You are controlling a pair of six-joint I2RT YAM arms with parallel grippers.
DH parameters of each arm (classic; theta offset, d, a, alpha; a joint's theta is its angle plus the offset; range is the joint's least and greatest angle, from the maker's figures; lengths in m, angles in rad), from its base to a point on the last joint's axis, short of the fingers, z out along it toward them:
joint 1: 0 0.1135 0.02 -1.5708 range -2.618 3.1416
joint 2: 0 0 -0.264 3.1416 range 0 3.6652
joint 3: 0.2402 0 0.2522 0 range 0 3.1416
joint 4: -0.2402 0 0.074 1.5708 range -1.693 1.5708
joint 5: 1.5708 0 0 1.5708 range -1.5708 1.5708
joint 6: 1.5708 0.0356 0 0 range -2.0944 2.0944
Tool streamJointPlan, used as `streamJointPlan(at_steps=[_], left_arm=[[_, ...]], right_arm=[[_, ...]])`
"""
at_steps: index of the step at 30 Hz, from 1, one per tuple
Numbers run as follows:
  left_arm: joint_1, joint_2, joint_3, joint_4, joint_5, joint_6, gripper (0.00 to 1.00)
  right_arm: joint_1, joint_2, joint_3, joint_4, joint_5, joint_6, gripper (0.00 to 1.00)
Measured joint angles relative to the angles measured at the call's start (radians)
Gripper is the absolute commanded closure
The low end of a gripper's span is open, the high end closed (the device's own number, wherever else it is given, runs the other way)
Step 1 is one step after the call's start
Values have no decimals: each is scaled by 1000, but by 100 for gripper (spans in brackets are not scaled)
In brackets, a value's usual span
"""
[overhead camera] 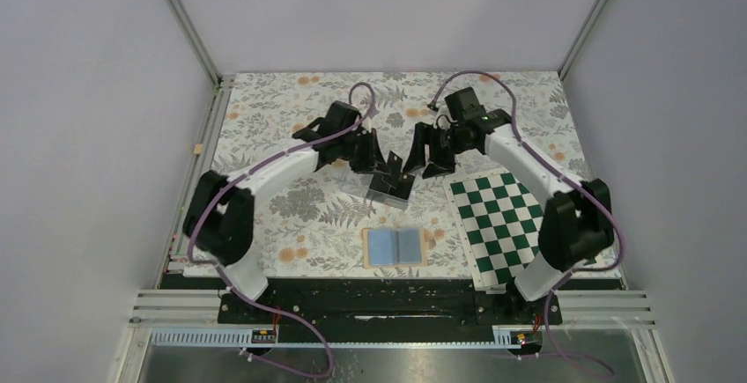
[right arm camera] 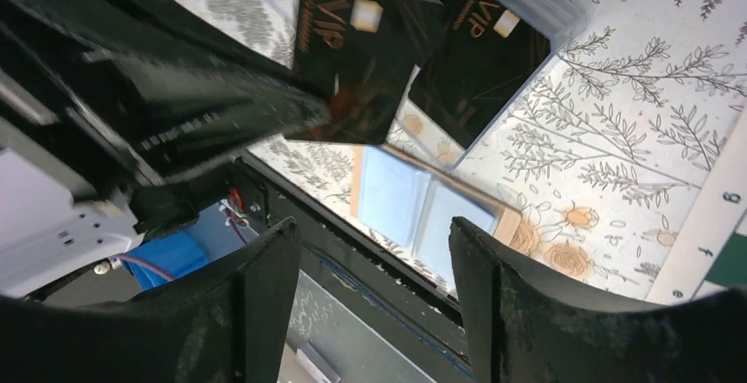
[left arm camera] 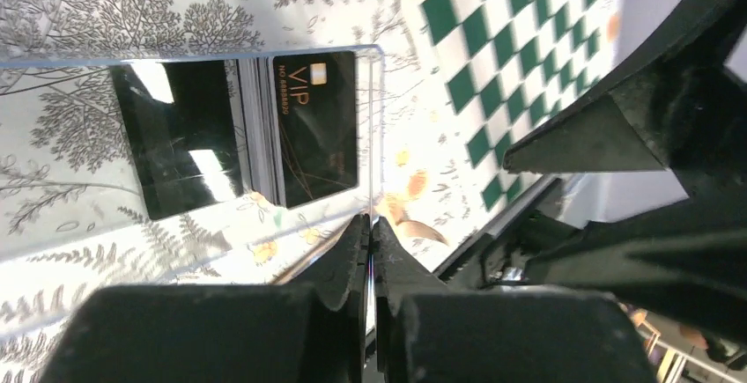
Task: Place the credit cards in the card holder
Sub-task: Pick up the credit card from the storage box, then insert the credit card into the card holder.
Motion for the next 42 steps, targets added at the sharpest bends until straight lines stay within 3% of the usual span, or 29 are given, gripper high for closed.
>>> streamJointPlan(at_steps=[4,9,16,21,26,34,42], left_arm=[[43,-185,-117,111,29,-76,100],[58,-391,-352,387,139,-266,100],[56,-467,-722,882,259,-674,100],[56,-507,-835,1112,277,-876,100],[56,-573,-865,1230,280,-947,100],[55,-587,-899,1265,284,-979,100],[54,-587,-900,1276,285,-983,100]], right_arm=[[-24,-163,-50,30,-33,23,29],[-45,-311,-185,127,-161,108,36],[-47,-412,-404,383,-361,319,46],[-47,-439,-526,632,-451,518,49],[-47,-439,-554,740,-476,608,50],[2,-428,-554,849,-481,683,56],[77,-369,-554,898,-469,724,74]])
